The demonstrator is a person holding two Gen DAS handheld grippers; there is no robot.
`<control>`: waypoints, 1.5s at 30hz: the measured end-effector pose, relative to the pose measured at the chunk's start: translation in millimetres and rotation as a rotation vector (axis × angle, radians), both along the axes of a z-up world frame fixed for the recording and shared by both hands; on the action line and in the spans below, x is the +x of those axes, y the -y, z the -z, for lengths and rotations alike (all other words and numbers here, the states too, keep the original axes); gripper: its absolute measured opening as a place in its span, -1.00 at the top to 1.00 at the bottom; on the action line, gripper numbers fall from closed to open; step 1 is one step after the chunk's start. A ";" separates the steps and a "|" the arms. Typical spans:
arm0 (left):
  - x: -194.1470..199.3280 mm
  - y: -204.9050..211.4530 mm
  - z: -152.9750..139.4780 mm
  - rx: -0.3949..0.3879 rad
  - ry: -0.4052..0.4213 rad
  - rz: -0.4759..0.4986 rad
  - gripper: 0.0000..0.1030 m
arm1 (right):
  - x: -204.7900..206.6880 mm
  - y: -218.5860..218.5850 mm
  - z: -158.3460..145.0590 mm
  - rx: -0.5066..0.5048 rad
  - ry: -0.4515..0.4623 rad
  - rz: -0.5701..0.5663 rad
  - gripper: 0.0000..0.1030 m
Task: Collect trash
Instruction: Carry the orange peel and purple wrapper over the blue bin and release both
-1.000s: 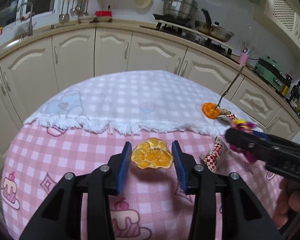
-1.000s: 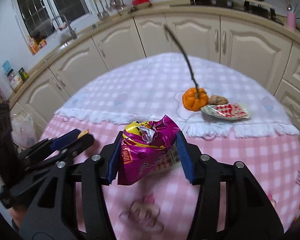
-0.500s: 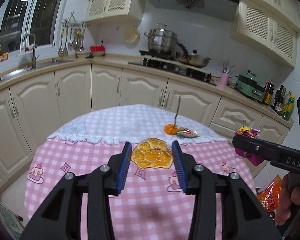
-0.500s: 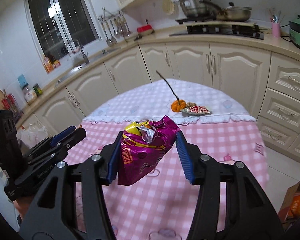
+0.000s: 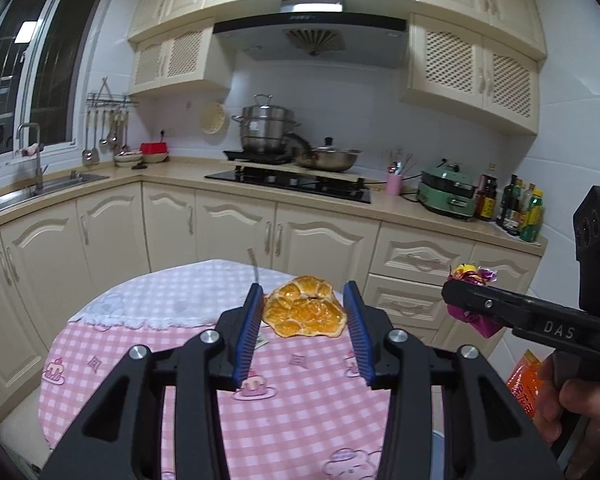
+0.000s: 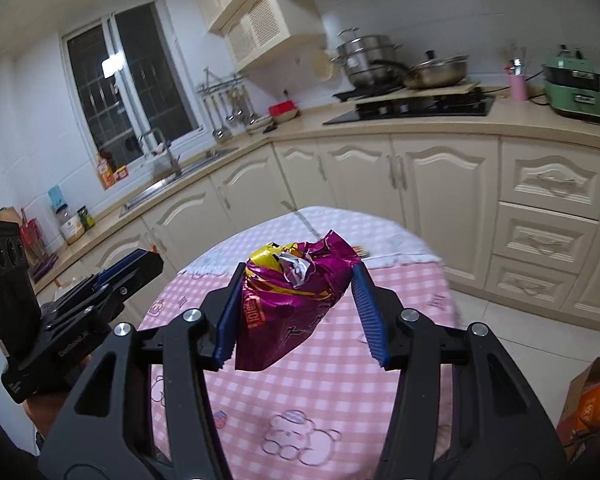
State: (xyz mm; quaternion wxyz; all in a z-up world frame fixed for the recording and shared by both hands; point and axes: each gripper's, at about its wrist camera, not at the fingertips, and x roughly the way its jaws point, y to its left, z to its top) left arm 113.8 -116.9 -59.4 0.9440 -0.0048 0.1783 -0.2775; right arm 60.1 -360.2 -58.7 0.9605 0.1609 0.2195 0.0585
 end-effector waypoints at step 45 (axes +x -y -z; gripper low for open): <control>-31.5 359.2 292.7 0.389 -0.636 0.514 -0.73 | -140.4 302.4 284.6 0.488 -0.497 0.653 -0.88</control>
